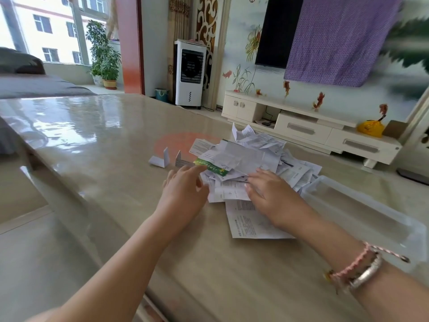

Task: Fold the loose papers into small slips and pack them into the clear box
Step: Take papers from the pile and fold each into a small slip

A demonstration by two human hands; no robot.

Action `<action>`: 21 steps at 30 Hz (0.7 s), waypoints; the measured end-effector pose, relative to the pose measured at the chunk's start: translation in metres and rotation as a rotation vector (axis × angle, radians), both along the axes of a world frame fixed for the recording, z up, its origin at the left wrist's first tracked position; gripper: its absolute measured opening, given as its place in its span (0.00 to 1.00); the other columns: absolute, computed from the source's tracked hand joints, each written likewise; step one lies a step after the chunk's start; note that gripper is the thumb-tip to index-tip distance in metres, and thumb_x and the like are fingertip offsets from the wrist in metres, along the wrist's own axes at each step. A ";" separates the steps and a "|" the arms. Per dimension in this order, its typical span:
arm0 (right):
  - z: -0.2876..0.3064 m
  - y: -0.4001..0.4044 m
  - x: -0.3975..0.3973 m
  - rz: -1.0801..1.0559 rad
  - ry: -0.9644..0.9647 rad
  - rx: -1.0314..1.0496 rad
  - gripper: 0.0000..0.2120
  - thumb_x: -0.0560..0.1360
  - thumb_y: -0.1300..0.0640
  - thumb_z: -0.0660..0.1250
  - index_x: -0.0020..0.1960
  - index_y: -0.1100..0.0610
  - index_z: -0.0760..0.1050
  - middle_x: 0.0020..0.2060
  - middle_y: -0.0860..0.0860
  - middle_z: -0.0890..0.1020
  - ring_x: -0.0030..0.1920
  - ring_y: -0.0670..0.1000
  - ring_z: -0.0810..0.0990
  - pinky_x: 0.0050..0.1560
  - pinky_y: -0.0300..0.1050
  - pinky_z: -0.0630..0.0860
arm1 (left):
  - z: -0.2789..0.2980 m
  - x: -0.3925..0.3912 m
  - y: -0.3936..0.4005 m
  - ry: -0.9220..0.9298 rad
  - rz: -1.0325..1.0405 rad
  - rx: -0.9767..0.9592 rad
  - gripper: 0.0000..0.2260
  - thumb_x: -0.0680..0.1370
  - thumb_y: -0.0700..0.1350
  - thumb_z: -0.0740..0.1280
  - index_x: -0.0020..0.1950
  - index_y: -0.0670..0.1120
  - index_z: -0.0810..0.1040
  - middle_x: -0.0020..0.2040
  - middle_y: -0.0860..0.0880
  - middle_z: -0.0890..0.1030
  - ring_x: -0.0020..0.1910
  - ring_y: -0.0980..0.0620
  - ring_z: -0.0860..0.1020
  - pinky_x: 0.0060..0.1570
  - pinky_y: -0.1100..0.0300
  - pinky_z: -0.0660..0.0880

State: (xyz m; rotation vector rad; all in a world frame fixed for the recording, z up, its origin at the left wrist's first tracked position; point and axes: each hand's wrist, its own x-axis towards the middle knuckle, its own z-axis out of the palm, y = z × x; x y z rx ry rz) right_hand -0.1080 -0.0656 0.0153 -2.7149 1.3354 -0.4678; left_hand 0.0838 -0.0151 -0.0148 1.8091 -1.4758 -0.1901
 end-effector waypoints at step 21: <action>-0.018 0.031 -0.041 -0.046 -0.537 0.278 0.06 0.76 0.54 0.67 0.51 0.44 0.75 0.44 0.43 0.77 0.47 0.47 0.77 0.50 0.42 0.75 | -0.001 -0.038 0.008 0.204 -0.169 0.056 0.13 0.76 0.47 0.69 0.36 0.44 0.71 0.31 0.53 0.71 0.31 0.53 0.67 0.33 0.61 0.64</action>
